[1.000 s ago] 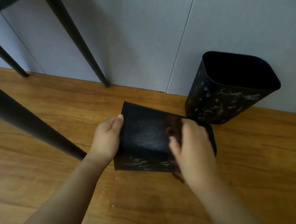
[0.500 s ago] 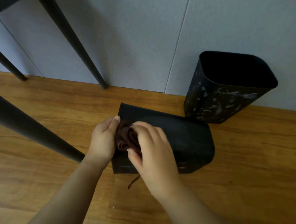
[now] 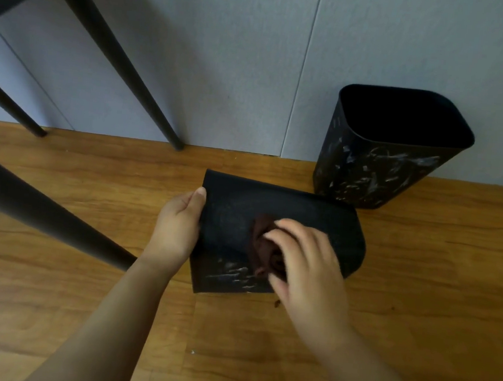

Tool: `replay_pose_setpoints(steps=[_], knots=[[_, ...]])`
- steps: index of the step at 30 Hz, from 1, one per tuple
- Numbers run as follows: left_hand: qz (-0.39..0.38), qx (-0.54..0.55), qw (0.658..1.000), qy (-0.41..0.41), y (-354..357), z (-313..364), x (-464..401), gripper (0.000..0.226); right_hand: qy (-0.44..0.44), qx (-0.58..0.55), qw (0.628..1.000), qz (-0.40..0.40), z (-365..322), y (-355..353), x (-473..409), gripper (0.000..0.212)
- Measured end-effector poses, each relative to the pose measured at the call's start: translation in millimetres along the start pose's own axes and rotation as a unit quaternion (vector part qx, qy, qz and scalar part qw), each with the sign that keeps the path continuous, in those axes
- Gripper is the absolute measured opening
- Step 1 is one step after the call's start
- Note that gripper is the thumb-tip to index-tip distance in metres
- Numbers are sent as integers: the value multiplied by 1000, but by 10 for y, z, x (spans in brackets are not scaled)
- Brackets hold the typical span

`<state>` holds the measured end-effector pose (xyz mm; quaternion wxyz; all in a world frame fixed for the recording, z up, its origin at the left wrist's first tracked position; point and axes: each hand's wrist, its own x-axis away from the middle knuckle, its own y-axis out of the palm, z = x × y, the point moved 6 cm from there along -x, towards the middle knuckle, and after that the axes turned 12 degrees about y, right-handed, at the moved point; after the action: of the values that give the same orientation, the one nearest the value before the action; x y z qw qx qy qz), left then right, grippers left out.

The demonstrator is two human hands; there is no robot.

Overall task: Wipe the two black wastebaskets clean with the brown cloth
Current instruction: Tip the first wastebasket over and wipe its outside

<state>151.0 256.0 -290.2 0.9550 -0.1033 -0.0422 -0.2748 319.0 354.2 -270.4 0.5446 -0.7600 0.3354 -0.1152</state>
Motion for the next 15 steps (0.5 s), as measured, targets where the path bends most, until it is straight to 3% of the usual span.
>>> replay_pose_setpoints(steps=[6, 15], knots=[[-36, -24, 999, -3, 19, 100, -150, 41, 195, -63, 978, 48, 557, -195, -226, 53], [-3, -36, 997, 62, 116, -52, 180, 51, 222, -36, 974, 39, 565, -215, -455, 44]])
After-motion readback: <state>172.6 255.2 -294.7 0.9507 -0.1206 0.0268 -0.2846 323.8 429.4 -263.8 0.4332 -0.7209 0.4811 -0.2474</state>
